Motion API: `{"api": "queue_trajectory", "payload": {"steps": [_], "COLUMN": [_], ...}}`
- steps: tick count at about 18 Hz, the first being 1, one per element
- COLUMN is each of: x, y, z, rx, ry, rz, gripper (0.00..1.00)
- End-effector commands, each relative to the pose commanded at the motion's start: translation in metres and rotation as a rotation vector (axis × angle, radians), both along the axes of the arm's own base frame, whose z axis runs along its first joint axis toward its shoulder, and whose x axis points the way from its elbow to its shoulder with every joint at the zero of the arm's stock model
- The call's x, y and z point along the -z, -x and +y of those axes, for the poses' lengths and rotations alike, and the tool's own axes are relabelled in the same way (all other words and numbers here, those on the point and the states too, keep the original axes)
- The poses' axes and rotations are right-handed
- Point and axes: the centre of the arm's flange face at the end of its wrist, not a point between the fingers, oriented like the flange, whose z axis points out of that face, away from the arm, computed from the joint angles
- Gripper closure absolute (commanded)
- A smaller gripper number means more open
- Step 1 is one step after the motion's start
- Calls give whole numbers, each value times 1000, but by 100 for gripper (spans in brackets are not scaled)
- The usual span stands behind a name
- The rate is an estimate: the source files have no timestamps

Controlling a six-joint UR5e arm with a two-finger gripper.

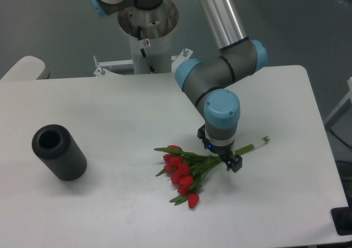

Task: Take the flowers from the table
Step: 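Move the open gripper along the stems toward the tied band, then lower the gripper and close it around the tulip stems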

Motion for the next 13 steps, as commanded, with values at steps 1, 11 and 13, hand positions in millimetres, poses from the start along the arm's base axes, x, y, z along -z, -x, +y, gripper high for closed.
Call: {"api": "queue_trajectory", "payload": {"steps": [1, 11, 13], "x": [-1, 21, 24], "y": [-2, -12, -12], "z": [1, 19, 21], "rx": [-4, 19, 21], "ry": [-3, -35, -38], "rz": [1, 6, 9], "gripper": [0, 0, 9]}}
